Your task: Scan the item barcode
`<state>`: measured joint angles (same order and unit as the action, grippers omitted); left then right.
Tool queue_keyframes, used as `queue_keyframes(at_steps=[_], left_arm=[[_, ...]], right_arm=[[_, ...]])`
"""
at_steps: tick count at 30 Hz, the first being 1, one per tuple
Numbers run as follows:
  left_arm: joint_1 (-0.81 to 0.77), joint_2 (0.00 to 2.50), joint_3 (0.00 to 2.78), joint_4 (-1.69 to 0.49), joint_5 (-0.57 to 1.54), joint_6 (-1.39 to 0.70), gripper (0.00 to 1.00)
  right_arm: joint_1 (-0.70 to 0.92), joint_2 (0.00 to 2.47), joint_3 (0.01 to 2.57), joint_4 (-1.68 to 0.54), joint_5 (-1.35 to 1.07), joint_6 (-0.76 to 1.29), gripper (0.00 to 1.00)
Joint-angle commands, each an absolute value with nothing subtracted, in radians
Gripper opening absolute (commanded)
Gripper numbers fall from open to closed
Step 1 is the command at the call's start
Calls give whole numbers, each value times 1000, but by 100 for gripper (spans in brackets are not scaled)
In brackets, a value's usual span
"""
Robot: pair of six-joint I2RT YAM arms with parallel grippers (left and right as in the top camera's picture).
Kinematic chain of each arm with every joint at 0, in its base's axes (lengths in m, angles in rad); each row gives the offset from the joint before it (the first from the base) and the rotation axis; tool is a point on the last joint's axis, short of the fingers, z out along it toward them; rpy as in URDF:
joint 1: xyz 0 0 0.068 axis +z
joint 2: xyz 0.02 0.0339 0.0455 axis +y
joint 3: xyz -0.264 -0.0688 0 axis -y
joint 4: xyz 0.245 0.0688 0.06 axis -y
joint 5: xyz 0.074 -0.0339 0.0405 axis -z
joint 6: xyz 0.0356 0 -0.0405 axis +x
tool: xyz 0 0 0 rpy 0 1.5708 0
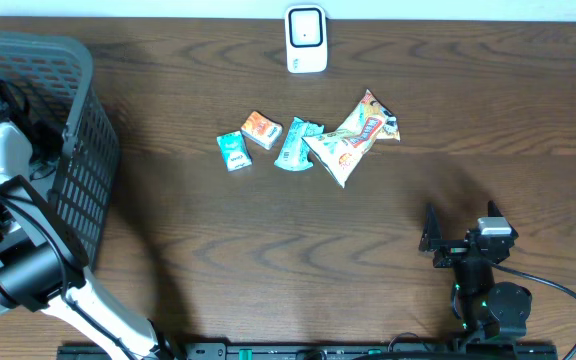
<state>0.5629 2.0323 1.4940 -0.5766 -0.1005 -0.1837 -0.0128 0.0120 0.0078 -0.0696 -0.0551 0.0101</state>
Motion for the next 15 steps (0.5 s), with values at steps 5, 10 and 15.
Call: queue_keyframes(at_steps=[5,10,15], left_arm=[[579,1989,1477,-628,-276,-201,66],[578,1946,1477,-623,-218,-205,66],[578,1943,1477,-563,33,-163,77]], right_arm=[[-12,7,6,-72,-56,-1,99],[-12,7,6,-72,-56,-1,99],[-12,7,6,-72,-56,-1,99]])
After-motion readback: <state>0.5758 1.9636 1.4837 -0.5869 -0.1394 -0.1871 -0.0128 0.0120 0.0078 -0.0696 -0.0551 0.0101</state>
